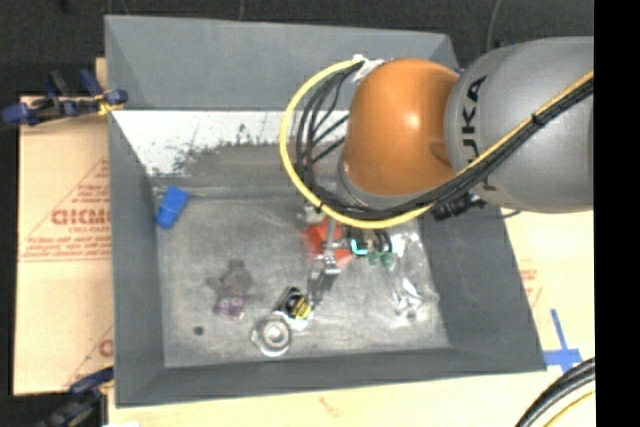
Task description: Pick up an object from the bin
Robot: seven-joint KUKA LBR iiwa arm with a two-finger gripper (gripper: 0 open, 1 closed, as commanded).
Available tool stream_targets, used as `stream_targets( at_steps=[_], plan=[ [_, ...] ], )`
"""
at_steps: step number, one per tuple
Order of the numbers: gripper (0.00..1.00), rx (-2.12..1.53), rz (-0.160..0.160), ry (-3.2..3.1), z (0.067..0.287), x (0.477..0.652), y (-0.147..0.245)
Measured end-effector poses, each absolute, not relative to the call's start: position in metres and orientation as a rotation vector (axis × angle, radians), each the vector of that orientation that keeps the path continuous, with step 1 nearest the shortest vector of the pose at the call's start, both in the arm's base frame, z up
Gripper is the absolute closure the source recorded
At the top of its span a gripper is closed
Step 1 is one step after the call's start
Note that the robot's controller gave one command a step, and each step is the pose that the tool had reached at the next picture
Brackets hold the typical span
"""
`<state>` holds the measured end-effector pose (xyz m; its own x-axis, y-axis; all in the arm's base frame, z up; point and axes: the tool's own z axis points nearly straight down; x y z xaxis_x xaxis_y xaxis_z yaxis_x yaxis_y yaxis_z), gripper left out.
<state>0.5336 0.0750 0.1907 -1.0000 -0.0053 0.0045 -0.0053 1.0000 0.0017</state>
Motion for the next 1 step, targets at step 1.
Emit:
stream_targets(
  at_steps=[1],
  plan=[
    [0.00,0.333,0.001,-3.139,0.0734,0.4902,0.0960]
  ],
)
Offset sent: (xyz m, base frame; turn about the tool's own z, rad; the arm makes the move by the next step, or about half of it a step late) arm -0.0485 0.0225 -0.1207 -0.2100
